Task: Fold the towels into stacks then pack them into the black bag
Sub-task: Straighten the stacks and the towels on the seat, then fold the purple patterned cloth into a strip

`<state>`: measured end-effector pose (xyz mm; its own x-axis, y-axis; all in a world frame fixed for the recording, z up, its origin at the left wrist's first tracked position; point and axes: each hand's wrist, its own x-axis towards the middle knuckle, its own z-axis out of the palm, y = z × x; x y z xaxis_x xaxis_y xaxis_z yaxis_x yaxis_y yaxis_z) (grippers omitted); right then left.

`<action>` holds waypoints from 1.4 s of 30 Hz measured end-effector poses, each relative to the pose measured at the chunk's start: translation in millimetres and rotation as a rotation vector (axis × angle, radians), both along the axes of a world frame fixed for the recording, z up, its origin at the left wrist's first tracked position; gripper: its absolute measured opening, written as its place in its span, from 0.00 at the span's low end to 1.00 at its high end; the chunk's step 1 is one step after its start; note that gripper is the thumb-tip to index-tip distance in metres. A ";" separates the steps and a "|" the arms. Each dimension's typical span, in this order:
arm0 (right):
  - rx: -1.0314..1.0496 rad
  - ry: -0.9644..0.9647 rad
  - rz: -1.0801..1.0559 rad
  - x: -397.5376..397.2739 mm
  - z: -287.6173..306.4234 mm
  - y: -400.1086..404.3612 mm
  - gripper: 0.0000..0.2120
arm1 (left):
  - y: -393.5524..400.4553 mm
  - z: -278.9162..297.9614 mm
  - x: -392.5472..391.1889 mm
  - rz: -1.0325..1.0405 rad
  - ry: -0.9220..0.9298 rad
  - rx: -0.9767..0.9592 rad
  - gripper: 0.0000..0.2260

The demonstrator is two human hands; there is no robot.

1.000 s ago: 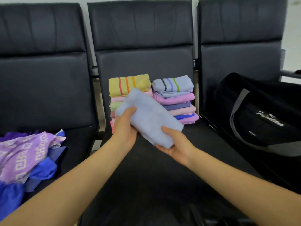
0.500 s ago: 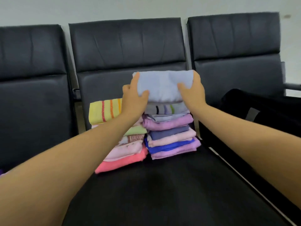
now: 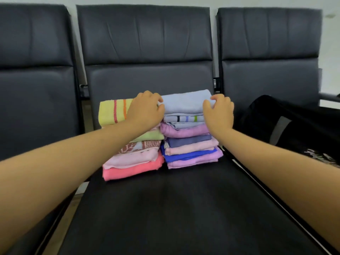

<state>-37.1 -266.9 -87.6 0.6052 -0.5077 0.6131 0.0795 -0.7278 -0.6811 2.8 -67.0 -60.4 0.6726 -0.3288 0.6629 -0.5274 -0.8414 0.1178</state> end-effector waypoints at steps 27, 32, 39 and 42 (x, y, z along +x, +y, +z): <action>0.036 0.641 0.957 -84.9 -118.7 453.7 0.12 | 489.5 -191.9 -219.6 0.877 0.558 -0.564 0.22; 0.221 0.785 0.858 -57.2 -129.3 483.7 0.10 | 486.7 -197.6 -213.6 0.908 0.501 -0.551 0.16; 0.337 0.561 0.861 -58.3 -119.6 495.6 0.18 | 484.8 -198.7 -214.6 0.880 0.441 -0.575 0.14; 0.673 0.326 0.916 -64.5 -73.4 485.8 0.08 | 472.2 -189.4 -221.6 0.889 0.341 -0.460 0.14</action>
<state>-101.6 218.9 -161.0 0.9899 0.0353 0.1371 0.1363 0.0227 -0.9904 -218.8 405.2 -249.8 0.7222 0.6086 0.3287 0.3779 -0.7452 0.5495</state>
